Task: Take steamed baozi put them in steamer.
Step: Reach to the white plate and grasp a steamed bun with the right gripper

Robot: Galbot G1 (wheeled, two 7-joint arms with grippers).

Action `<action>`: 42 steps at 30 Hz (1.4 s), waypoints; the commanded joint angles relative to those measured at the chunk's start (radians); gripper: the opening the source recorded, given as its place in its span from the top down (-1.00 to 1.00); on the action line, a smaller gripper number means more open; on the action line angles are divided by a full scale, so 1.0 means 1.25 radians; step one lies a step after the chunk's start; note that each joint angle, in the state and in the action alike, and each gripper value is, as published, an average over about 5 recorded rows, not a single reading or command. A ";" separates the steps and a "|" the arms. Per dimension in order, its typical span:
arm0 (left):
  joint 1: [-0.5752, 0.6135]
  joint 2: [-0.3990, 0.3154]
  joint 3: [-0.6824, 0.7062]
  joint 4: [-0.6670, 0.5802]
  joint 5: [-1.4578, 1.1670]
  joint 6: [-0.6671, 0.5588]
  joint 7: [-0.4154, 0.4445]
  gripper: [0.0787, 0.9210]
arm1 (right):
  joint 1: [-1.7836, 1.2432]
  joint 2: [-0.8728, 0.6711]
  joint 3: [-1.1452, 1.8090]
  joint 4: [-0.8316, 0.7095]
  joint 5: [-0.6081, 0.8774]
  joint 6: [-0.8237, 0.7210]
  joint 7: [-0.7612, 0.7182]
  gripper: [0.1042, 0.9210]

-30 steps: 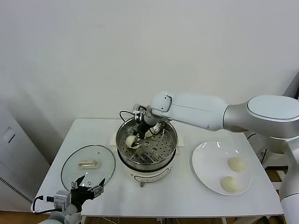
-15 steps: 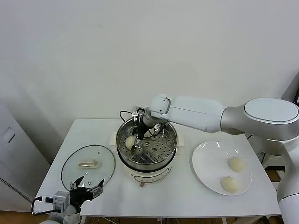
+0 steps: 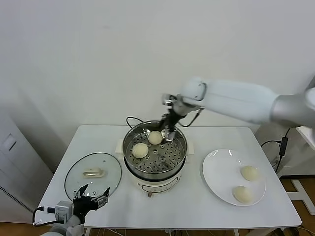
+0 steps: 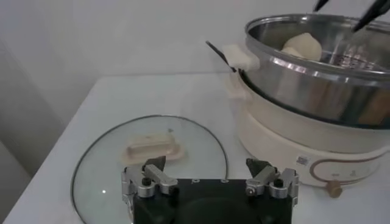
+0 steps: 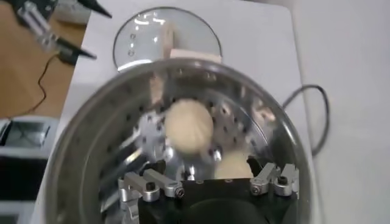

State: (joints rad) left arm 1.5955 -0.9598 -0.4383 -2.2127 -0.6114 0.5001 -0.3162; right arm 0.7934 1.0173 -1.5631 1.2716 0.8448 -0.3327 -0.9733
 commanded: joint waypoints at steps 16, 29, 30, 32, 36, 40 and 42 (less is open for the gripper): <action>-0.004 -0.001 -0.004 -0.010 0.002 0.007 -0.003 -0.77 | -0.107 -0.405 0.013 0.070 -0.310 0.160 -0.165 -0.76; -0.010 -0.004 0.000 -0.002 0.001 0.009 -0.003 -0.77 | -0.291 -0.430 0.157 0.035 -0.434 0.217 -0.182 -0.76; -0.010 -0.003 0.000 -0.002 0.000 0.009 -0.003 -0.77 | -0.302 -0.430 0.163 0.033 -0.445 0.222 -0.184 -0.76; -0.010 -0.002 0.000 -0.001 0.000 0.009 -0.003 -0.77 | -0.319 -0.430 0.171 0.028 -0.468 0.230 -0.187 -0.76; -0.010 -0.002 -0.001 0.000 -0.001 0.009 -0.003 -0.77 | -0.349 -0.429 0.185 0.016 -0.502 0.242 -0.186 -0.76; -0.009 -0.002 0.000 0.002 -0.001 0.008 -0.002 -0.77 | -0.382 -0.430 0.202 0.014 -0.523 0.247 -0.184 -0.76; -0.008 -0.002 0.000 0.002 -0.001 0.008 -0.002 -0.77 | -0.400 -0.431 0.212 0.014 -0.532 0.249 -0.182 -0.76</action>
State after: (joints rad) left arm 1.5845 -0.9627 -0.4389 -2.2111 -0.6125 0.5107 -0.3196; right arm 0.4127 0.4952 -1.3606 1.2996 0.2696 -0.0450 -1.1948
